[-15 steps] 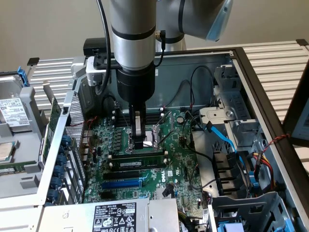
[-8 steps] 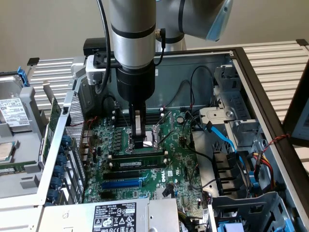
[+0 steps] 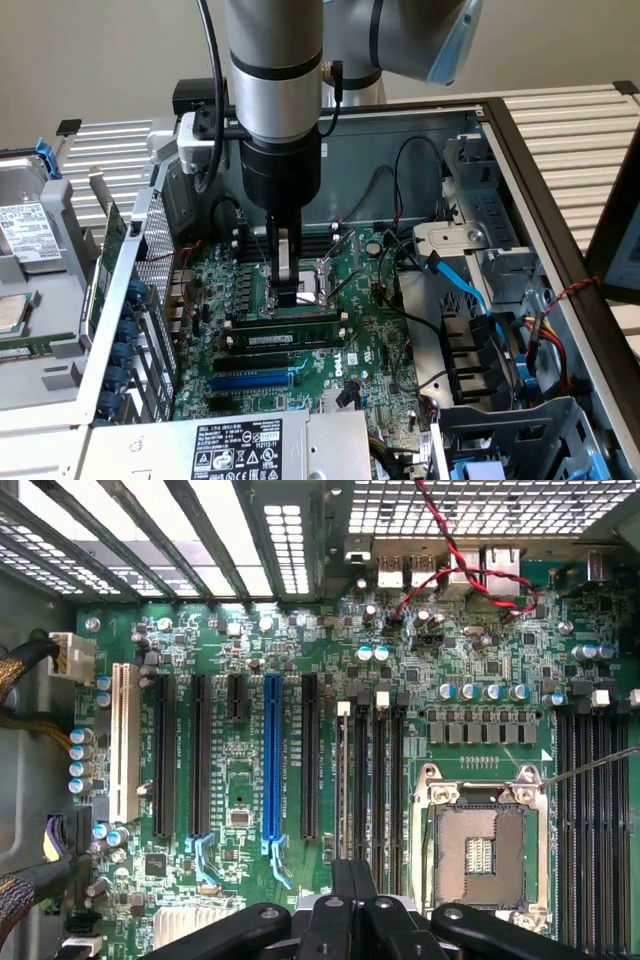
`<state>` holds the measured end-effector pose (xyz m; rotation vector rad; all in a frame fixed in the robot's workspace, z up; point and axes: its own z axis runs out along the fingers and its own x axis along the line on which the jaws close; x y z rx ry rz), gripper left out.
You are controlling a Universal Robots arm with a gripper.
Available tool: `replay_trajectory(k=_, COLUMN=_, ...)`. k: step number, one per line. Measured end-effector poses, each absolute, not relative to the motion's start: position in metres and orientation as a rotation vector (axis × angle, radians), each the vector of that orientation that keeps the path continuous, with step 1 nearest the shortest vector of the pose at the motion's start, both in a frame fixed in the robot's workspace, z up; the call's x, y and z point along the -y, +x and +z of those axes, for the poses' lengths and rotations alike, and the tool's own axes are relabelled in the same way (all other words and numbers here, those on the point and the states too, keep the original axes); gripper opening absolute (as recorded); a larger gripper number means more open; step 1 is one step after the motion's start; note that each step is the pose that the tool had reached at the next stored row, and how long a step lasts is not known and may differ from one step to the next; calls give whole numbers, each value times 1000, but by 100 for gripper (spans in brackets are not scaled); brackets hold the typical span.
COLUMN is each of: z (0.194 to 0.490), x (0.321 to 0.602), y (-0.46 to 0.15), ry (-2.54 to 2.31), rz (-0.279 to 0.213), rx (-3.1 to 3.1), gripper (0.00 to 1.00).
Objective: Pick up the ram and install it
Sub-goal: 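Press down the ram until it locks into place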
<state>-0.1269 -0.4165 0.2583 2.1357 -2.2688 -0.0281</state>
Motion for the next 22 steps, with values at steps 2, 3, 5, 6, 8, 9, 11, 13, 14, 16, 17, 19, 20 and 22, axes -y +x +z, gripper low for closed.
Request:
replay_trajectory(k=2, z=258, x=416, y=-127, ry=2097, rz=-29, rx=2305, gripper=10)
replay_trajectory(k=3, z=258, x=416, y=-127, ry=2077, rz=-29, rx=2323, gripper=10)
replay_trajectory(k=5, z=257, x=416, y=-127, ry=2037, rz=-30, rx=2359, gripper=10)
replay_trajectory(k=6, z=257, x=416, y=-127, ry=2015, rz=-30, rx=2378, gripper=10)
replay_trajectory(k=8, z=257, x=416, y=-127, ry=1974, rz=-31, rx=2413, gripper=10)
replay_trajectory(k=9, z=257, x=416, y=-127, ry=1953, rz=-31, rx=2430, gripper=10)
replay_trajectory(k=11, z=257, x=416, y=-127, ry=1910, rz=-32, rx=2465, gripper=10)
replay_trajectory(k=13, z=257, x=416, y=-127, ry=1863, rz=-33, rx=2500, gripper=10)
replay_trajectory(k=14, z=257, x=416, y=-127, ry=1841, rz=-33, rx=2517, gripper=10)
replay_trajectory(k=16, z=257, x=416, y=-127, ry=1805, rz=-33, rx=2543, gripper=10)
replay_trajectory(k=17, z=257, x=416, y=-127, ry=1790, rz=-34, rx=2554, gripper=10)
replay_trajectory(k=19, z=257, x=416, y=-127, ry=1754, rz=-34, rx=2579, gripper=10)
replay_trajectory(k=20, z=257, x=416, y=-127, ry=1734, rz=-34, rx=2593, gripper=10)
replay_trajectory(k=22, z=257, x=416, y=-127, ry=1692, rz=-35, rx=2621, gripper=10)
